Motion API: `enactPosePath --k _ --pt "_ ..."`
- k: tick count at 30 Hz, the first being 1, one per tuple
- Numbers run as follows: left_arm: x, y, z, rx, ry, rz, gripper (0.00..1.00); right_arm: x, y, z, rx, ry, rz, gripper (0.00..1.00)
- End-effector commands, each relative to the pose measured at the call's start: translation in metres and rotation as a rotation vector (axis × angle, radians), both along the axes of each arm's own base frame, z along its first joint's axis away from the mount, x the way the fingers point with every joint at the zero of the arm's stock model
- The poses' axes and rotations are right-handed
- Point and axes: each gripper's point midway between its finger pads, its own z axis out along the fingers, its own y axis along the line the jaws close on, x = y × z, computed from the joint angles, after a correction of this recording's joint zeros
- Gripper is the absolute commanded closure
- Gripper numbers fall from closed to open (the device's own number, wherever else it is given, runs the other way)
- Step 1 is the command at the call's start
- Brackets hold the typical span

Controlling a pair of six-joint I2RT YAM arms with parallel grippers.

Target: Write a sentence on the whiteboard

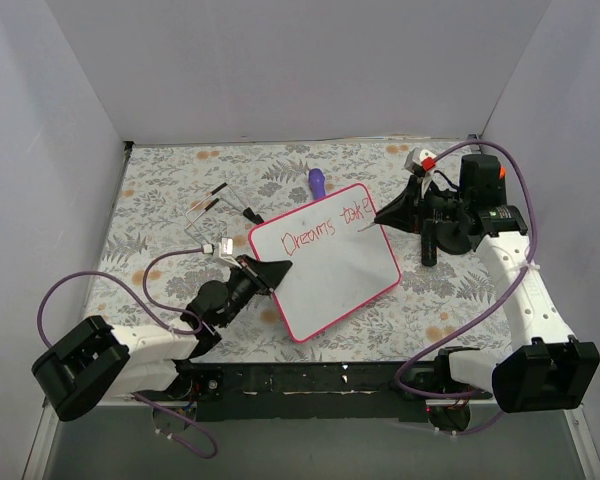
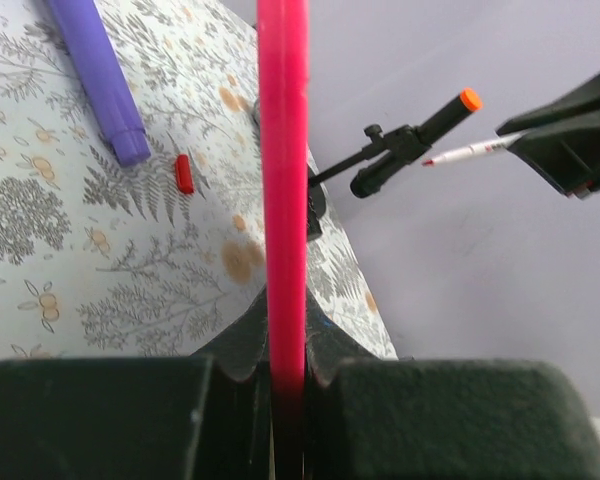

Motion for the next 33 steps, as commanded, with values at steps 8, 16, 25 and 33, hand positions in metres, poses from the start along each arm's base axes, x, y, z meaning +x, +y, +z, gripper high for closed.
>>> enactPosePath --k 8,16,25,33 --pt "0.03 -0.018 0.068 -0.196 -0.108 0.051 1.0 -0.033 0.02 0.007 0.046 -0.001 0.111 0.99" --pt "0.021 -0.02 0.059 -0.186 -0.098 0.007 1.0 -0.053 0.03 -0.01 0.05 0.012 0.177 0.99" --pt "0.006 -0.014 0.053 -0.167 -0.102 -0.024 1.0 -0.052 0.035 -0.019 0.042 0.025 0.197 0.99" --pt "0.001 -0.01 0.052 -0.159 -0.106 -0.03 1.0 -0.055 0.043 -0.024 0.031 0.03 0.227 0.99"
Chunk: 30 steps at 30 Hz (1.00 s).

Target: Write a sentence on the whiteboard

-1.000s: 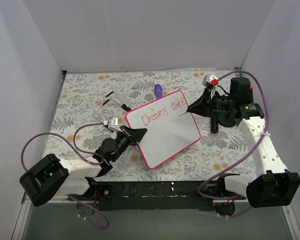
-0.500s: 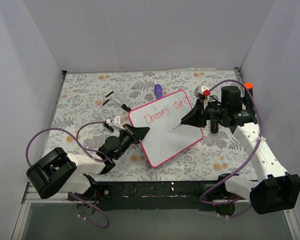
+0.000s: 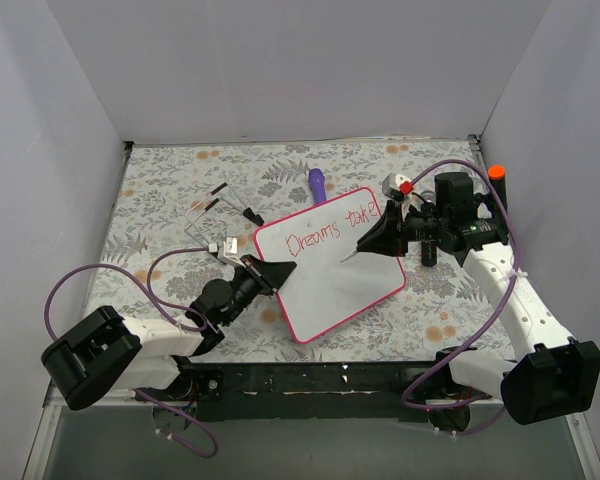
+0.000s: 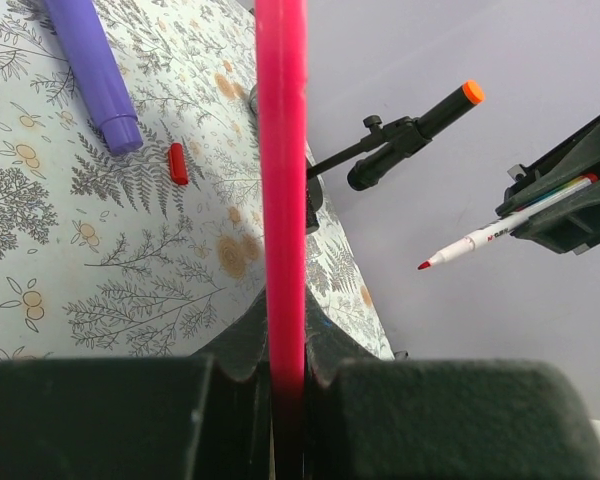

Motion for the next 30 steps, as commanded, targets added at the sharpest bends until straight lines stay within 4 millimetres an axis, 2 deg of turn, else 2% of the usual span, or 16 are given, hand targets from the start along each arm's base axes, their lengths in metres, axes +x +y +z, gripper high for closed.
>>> enactPosePath --k 1,17,30 --pt "-0.008 0.001 0.058 -0.158 -0.129 -0.022 1.0 -0.002 0.007 0.002 0.01 -0.043 0.04 0.99" --pt "-0.011 0.002 0.057 -0.157 -0.129 -0.035 1.0 -0.018 0.018 -0.007 0.006 -0.054 0.121 0.99" --pt "-0.013 0.004 0.058 -0.16 -0.13 -0.033 1.0 -0.018 0.019 -0.01 0.001 -0.059 0.125 0.99"
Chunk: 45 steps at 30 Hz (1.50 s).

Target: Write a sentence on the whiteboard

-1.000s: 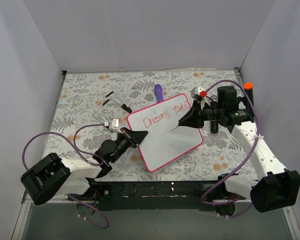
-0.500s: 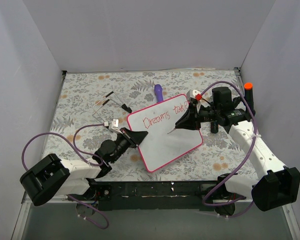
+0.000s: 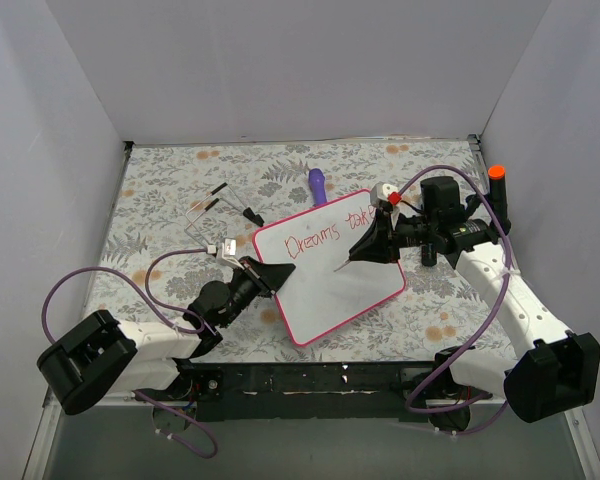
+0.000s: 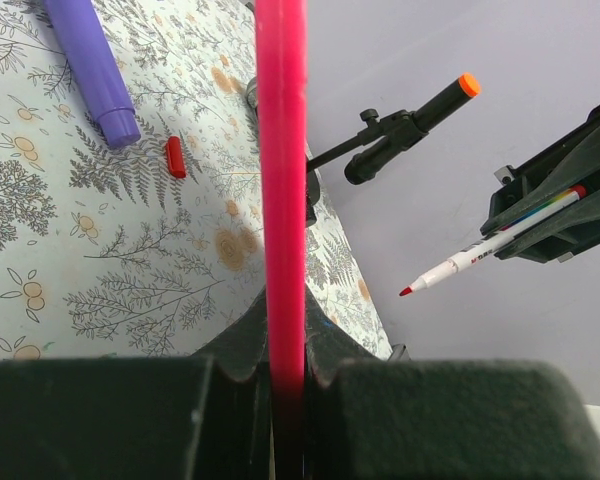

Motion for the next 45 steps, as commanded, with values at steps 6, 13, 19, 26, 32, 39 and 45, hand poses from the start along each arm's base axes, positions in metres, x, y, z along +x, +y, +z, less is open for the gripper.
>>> enactPosePath --k 6,13,19,26,32,39,45 --pt "-0.008 0.002 0.06 -0.166 -0.13 -0.019 1.0 -0.002 0.002 0.0 0.015 -0.033 0.026 0.99" --pt "-0.008 0.003 0.059 -0.168 -0.126 -0.017 1.0 0.006 0.001 0.001 -0.015 -0.072 0.005 0.99" --pt "-0.009 0.004 0.062 -0.172 -0.131 -0.015 1.0 0.025 0.0 0.029 -0.026 -0.13 -0.024 0.99" --pt "-0.01 0.007 0.063 -0.177 -0.133 -0.009 1.0 0.026 0.002 0.036 -0.012 -0.121 -0.016 0.99" --pt "-0.01 0.006 0.062 -0.177 -0.13 -0.016 1.0 0.014 0.001 0.022 0.004 -0.085 -0.004 0.99" --pt "-0.009 0.003 0.06 -0.18 -0.124 -0.022 1.0 0.009 0.002 0.015 0.009 -0.071 0.007 0.99" --pt "-0.009 0.004 0.06 -0.183 -0.124 -0.021 1.0 0.006 0.003 0.011 0.009 -0.068 0.015 0.99"
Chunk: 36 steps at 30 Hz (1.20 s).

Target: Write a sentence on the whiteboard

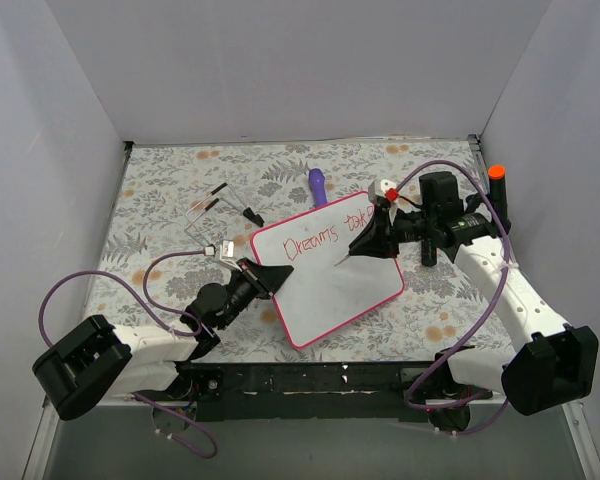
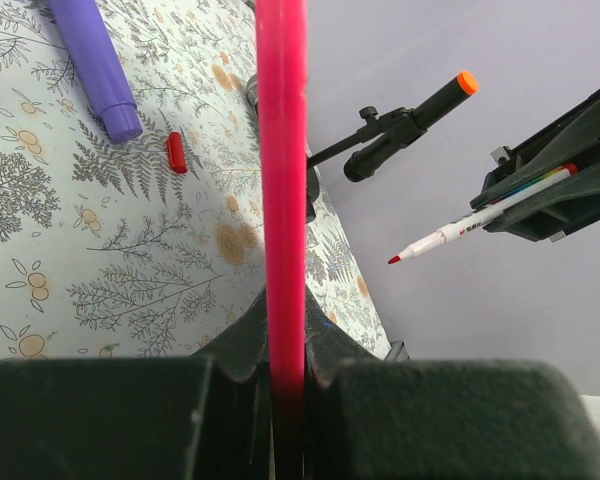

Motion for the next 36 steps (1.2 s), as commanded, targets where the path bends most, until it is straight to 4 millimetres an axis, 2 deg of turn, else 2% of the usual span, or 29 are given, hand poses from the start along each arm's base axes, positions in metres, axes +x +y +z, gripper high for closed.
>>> enactPosePath --k 1,13,24,36 --pt "-0.005 0.0 0.061 -0.179 -0.127 -0.018 1.0 -0.006 0.003 0.01 0.036 -0.044 0.028 0.99" --pt "-0.003 0.001 0.063 -0.199 -0.117 -0.008 1.0 -0.012 0.009 0.004 0.026 -0.037 0.045 0.99" --pt "0.001 0.005 0.064 -0.224 -0.096 0.021 1.0 -0.019 0.041 0.0 -0.035 -0.065 0.109 0.99" --pt "0.005 0.003 0.07 -0.247 -0.083 0.029 1.0 0.002 0.045 0.013 -0.058 -0.149 0.042 0.99"
